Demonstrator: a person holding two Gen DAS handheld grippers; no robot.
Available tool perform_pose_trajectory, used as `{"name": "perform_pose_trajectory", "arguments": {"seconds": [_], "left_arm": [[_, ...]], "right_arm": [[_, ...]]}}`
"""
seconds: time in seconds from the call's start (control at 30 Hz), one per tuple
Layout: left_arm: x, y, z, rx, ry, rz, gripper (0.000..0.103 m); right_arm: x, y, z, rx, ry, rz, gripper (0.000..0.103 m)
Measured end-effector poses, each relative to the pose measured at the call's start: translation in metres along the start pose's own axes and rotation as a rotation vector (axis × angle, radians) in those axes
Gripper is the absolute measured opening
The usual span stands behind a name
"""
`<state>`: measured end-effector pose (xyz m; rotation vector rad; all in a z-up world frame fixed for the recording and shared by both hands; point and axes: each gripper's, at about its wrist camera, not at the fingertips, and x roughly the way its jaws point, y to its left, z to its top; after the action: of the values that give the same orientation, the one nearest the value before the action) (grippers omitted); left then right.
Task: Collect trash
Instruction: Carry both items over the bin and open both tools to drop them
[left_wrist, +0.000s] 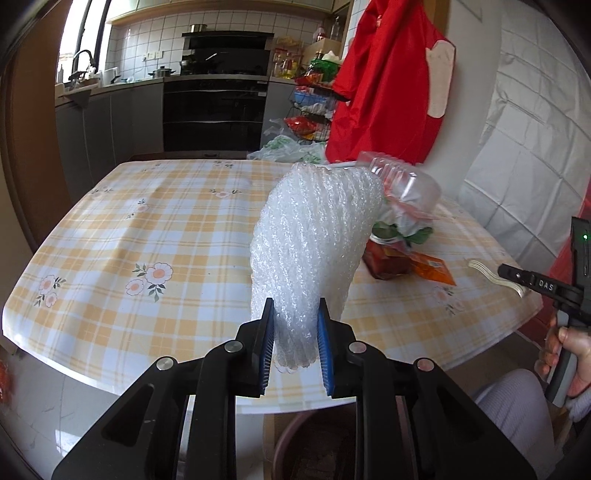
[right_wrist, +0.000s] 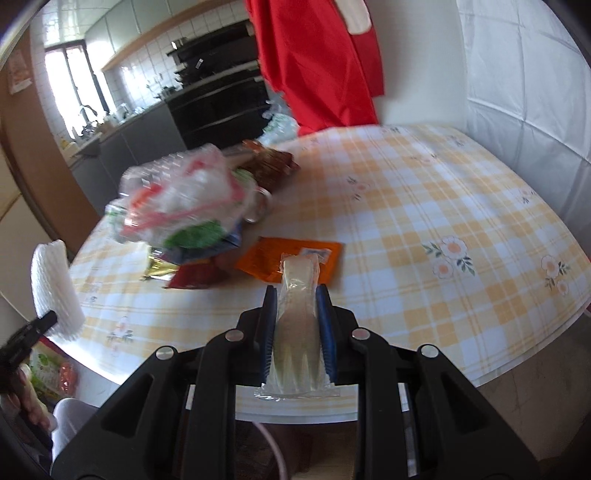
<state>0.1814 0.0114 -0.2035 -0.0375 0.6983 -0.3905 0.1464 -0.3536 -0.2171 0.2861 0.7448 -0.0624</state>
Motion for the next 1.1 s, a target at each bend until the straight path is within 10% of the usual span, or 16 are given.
{"name": "perform_pose_trajectory", "arguments": {"seconds": [0.6,1.1], "left_arm": [[-0.031,-0.060,-0.066,0.099,0.167,-0.176,0.027],[-0.053,-0.028,-0.053,-0.094,0.080,-0.116,0.096]], "right_arm": [[-0.071,0.066,-0.016,-0.136,-0.059,0.159,0.025],[-0.082,0.093,-0.041,-0.178,-0.002,0.273,0.025]]}}
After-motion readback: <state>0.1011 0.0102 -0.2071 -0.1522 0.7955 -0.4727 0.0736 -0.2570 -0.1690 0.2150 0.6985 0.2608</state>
